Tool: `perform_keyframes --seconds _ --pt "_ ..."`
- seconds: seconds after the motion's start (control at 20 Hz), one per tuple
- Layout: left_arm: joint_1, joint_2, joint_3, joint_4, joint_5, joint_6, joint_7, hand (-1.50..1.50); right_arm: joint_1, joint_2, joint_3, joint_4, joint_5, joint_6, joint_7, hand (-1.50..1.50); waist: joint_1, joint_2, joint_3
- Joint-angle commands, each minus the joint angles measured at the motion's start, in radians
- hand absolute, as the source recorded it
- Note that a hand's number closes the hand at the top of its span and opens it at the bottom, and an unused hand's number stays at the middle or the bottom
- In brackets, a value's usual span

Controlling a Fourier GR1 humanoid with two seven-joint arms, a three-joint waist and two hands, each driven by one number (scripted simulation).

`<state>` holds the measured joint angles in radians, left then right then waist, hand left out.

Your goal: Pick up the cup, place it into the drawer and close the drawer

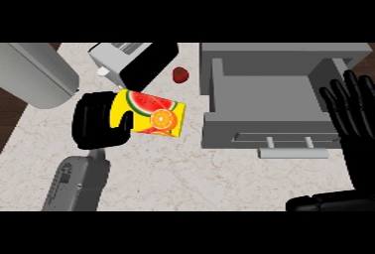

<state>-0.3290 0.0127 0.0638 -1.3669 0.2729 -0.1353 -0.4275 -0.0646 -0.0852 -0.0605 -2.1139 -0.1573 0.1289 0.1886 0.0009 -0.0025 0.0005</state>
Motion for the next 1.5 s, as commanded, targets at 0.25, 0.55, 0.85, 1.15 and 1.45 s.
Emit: perform_keyframes --seconds 0.25,0.55,0.85,1.15,1.45 --pt "-0.207 -0.012 -0.145 -0.097 -0.006 0.272 0.171 1.50 -0.023 0.002 0.003 0.009 0.016 -0.006 -0.006 -1.50 -0.008 0.001 0.000" --pt "-0.432 -0.005 -0.082 -0.006 -0.070 0.305 0.314 1.50 -0.065 0.005 0.022 -0.025 0.026 -0.040 0.074 -1.50 -0.007 0.002 -0.001" --pt "-0.528 -0.012 -0.174 0.133 -0.049 0.396 0.266 1.50 -0.053 -0.021 -0.037 0.112 -0.004 0.029 -0.053 -1.50 -0.011 0.004 0.000" --pt "-0.676 -0.012 -0.131 0.343 -0.053 0.385 0.245 1.50 -0.029 -0.028 -0.034 0.022 -0.035 0.030 0.009 -1.50 -0.018 0.004 0.000" --pt "-0.783 -0.013 -0.209 0.506 0.030 0.493 0.216 1.50 -0.042 -0.015 -0.017 0.075 0.009 0.024 -0.030 -1.50 -0.026 0.007 0.000"
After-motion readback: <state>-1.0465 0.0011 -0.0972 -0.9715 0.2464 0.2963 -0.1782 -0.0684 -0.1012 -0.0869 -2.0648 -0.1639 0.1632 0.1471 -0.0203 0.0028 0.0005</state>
